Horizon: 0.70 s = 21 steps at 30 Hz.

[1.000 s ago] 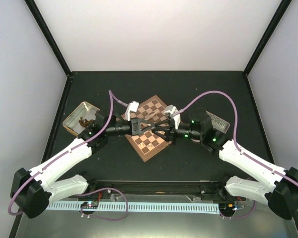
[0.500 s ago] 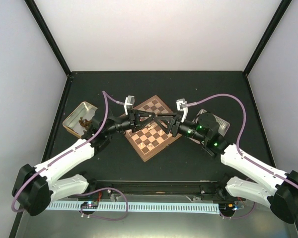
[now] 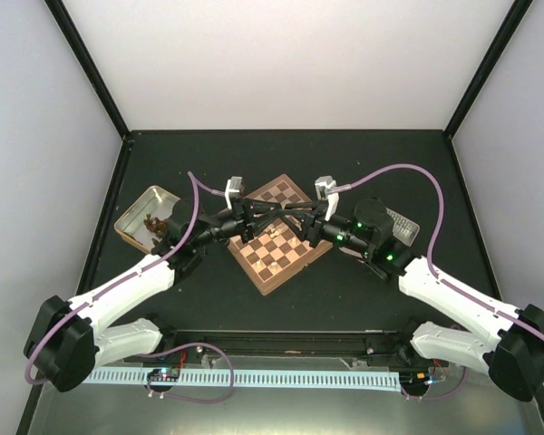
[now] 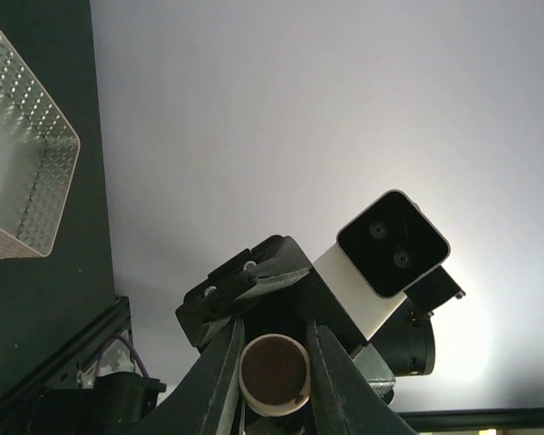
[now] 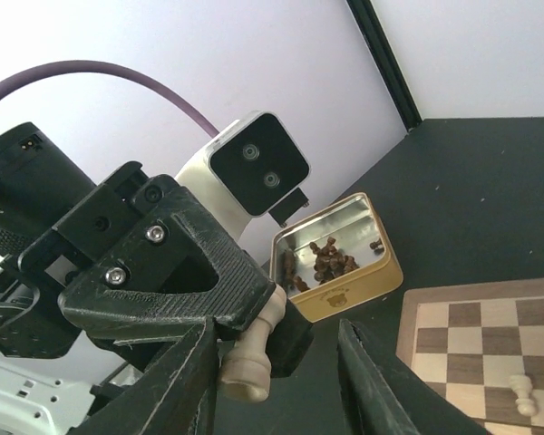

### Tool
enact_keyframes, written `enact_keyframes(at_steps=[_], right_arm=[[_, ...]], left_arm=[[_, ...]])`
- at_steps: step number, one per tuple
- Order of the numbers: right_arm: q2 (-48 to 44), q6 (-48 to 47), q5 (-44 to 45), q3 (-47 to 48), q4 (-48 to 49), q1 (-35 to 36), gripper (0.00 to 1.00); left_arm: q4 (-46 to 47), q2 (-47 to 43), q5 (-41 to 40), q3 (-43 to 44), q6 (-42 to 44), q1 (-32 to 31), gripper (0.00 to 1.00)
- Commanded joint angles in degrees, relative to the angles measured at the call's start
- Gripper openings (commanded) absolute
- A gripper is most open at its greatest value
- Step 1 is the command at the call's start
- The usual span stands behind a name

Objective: Set up the chess pieces on the board
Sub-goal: Place the chess piece on the chessboard.

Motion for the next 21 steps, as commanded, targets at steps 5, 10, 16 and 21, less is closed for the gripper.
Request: enact_keyframes(at_steps=[5, 10, 16, 21], right_arm=[[1.28, -7.73, 0.27, 1.55, -1.44, 0.52, 0.34], [2.04, -12.15, 2.03, 2.21, -3.15, 1.06, 0.27], [2.73, -19.50, 3.32, 2.70, -4.88, 3.06, 0.32], [2.77, -20.50, 7.10, 2.95, -5.80, 3.63, 0.26]], left_arm=[[5.18, 0.07, -0.78, 0.15, -3.45, 0.07, 0.02], [6.03, 0.17, -0.77, -0.03, -4.80, 0.05, 0.02], [7.04, 0.71, -0.60, -0.77, -6.54, 0.10, 0.02], [8.27, 1.22, -0.33, -1.36, -7.55, 0.05, 0.02]])
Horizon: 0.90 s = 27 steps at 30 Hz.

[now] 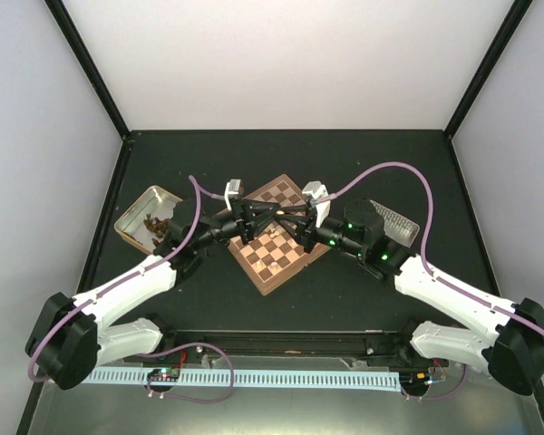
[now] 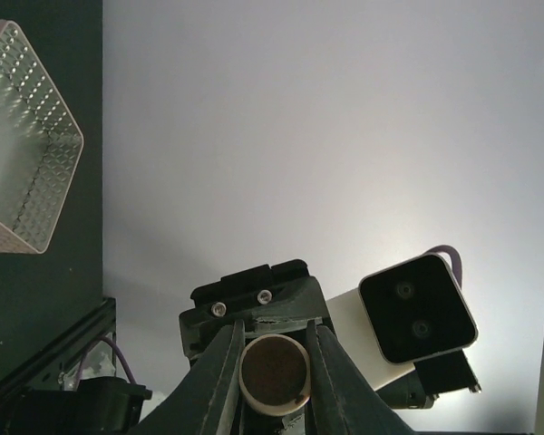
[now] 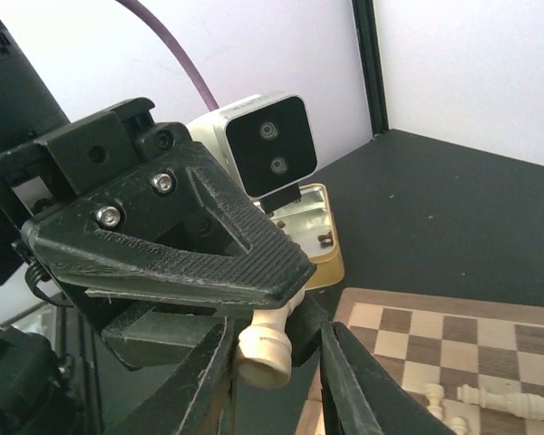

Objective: Set up the chess pieces on the board
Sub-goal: Place the chess piece on the chessboard.

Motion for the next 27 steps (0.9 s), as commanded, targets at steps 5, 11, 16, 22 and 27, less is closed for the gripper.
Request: enact_keyframes(at_steps=[5, 11, 16, 22, 27], right_arm=[[-0.60, -1.85, 6.88, 1.21, -1.65, 0.93, 0.19], [-0.88, -1.45, 5.77, 2.07, -1.83, 0.90, 0.29], [-1.25, -1.99, 4.45, 1.49, -0.71, 1.00, 0.25], [-1.93, -2.22, 4.38, 0.33, 1.19, 0.93, 0.24], [-1.79, -1.87, 5.93, 0.47, 0.44, 0.90, 0.19]], left_arm=[[5.32, 0.23, 1.19, 0.15, -2.67, -0.26, 0.01], [5.06, 0.22, 1.51, -0.18, -2.61, -0.21, 0.02], [5.41, 0.28, 1.58, -0.47, -2.86, -0.25, 0.02], [5.15, 0.63, 1.83, -0.63, -2.77, -0.21, 0.01], [5.37, 0.80, 2.03, -0.75, -2.89, -0.26, 0.02]])
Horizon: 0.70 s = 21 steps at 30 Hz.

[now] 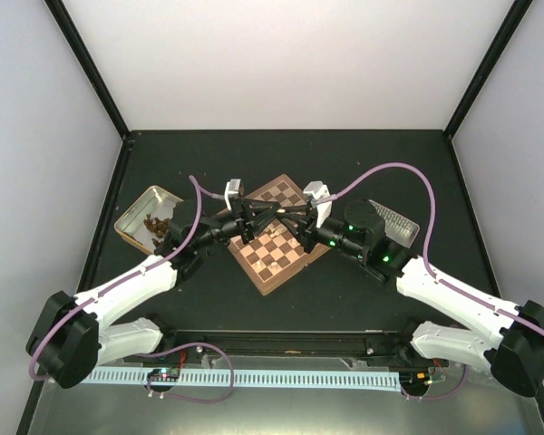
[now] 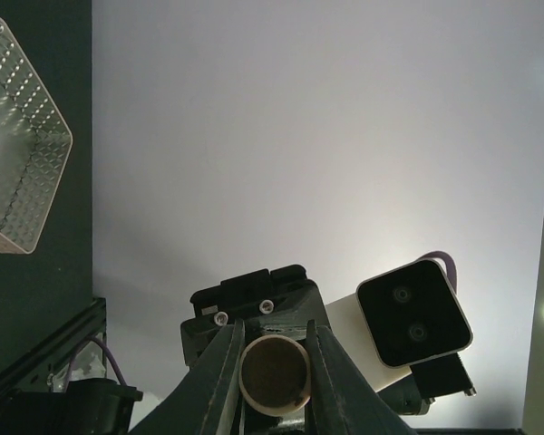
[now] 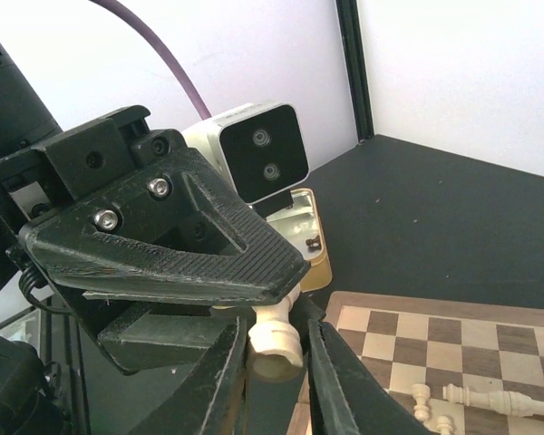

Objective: Set up the chess pieces on the board
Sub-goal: Place the chess piece on the chessboard.

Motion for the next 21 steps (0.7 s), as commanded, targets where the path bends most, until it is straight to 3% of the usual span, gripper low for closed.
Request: enact_keyframes(at_steps=[1, 8, 17, 21], right_arm=[[-0.66, -0.61, 2.29, 0.29, 1.64, -0.05, 0.16], [-1.65, 0.64, 3.81, 0.62, -1.71, 0.02, 0.04], [-0.35, 2.00, 5.49, 4.69, -21.92, 0.02, 0.02], [2.10, 2.95, 6.70, 7.47, -31.50, 0.48, 0.02]], left_arm=[[2.79, 0.10, 2.04, -0.14, -1.25, -0.37, 0.02], [0.60, 0.05, 1.70, -1.24, 1.02, -0.28, 0.11], [-11.62, -2.47, -1.30, -3.02, 14.02, 1.89, 0.50], [-27.55, -8.43, -11.47, -4.72, 25.62, 4.23, 0.62]])
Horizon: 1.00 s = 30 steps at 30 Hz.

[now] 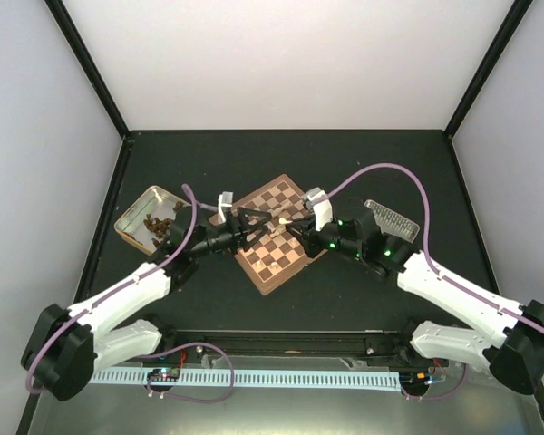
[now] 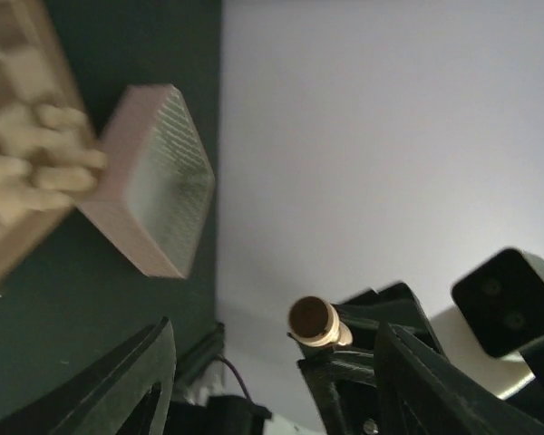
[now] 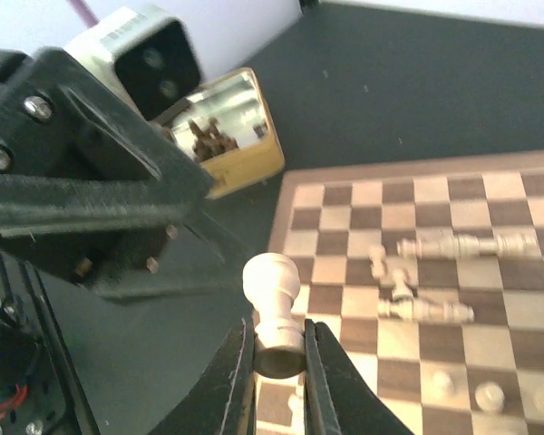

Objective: Set up the chess pieces on the board
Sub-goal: Place the chess piece on the chessboard.

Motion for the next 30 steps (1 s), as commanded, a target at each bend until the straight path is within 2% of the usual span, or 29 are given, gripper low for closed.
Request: enact_keyframes(at_steps=[1, 8, 12, 18, 22, 30], right_arm=[[2.93, 1.50, 3.04, 4.19, -14.33, 0.72, 0.02], [14.51, 1.45, 7.78, 13.36, -28.52, 8.35, 0.02], [22.03, 1.17, 10.56, 18.29, -33.62, 13.14, 0.02], [33.20, 1.19, 15.02, 26.20, -39.86, 18.89, 0.02], [37.68, 2.26, 17.64, 29.19, -41.98, 19.45, 0.03], [43.90, 2.19, 18.95, 33.04, -43.46, 19.45, 0.03]], left_arm=[[-18.17, -7.69, -12.30, -2.01, 15.78, 2.73, 0.63], [-39.34, -22.36, -38.49, -1.26, 31.54, 3.84, 0.67], [-48.67, -30.05, -49.20, 0.43, 36.11, 3.82, 0.69], [-55.24, -35.08, -53.77, 3.47, 39.46, 4.06, 0.71], [-56.82, -36.23, -54.78, 4.34, 40.30, 4.09, 0.72], [-60.95, -39.07, -62.25, 5.41, 41.87, 4.20, 0.72]])
